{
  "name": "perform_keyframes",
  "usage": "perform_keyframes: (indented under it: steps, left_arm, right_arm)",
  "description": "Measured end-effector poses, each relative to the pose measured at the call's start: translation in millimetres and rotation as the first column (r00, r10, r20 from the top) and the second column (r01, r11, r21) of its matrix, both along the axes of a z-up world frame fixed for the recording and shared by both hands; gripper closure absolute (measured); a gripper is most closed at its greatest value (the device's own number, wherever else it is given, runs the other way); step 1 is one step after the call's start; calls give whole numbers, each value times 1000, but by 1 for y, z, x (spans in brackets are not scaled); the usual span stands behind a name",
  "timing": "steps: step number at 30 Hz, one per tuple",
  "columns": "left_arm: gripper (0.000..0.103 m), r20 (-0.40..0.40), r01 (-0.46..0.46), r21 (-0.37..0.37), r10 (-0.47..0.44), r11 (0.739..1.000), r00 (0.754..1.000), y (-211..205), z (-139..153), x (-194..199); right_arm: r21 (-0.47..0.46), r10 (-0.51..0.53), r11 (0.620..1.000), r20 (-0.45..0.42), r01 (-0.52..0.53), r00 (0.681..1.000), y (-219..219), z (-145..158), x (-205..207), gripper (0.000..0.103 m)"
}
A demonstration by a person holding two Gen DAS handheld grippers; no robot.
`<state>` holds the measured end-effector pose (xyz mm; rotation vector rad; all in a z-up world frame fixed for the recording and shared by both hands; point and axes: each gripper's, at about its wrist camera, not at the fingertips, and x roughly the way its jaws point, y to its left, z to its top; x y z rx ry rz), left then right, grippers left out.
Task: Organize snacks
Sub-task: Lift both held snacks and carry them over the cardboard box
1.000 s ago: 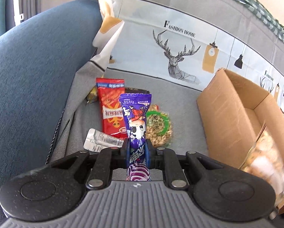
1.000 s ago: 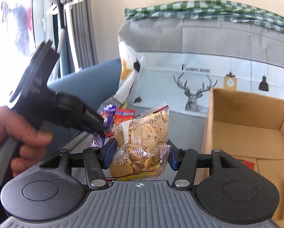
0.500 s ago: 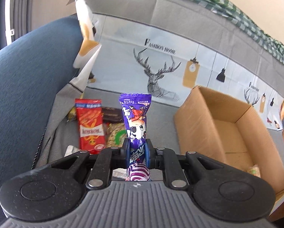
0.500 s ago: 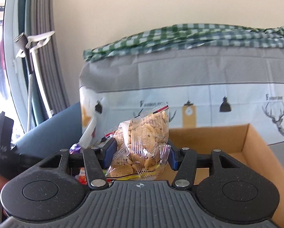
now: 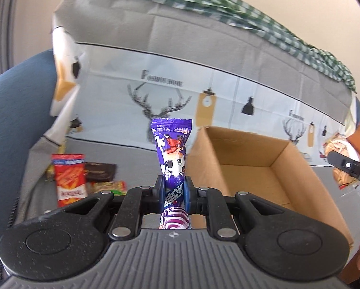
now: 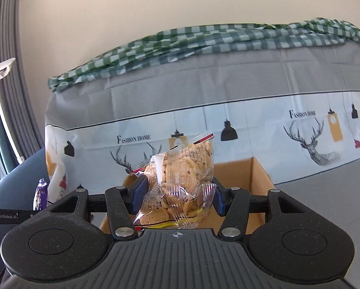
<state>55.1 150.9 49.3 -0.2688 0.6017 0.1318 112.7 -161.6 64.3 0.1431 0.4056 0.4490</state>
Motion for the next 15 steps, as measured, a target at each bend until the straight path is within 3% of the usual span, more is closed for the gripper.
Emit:
perform_keyframes:
  steps: [15]
  left_arm:
    - [87,41,166,72,-169,983,985,-74,-1,25]
  right_arm:
    - [-64,-4,998,29,6,1000,-20,-4,3,46]
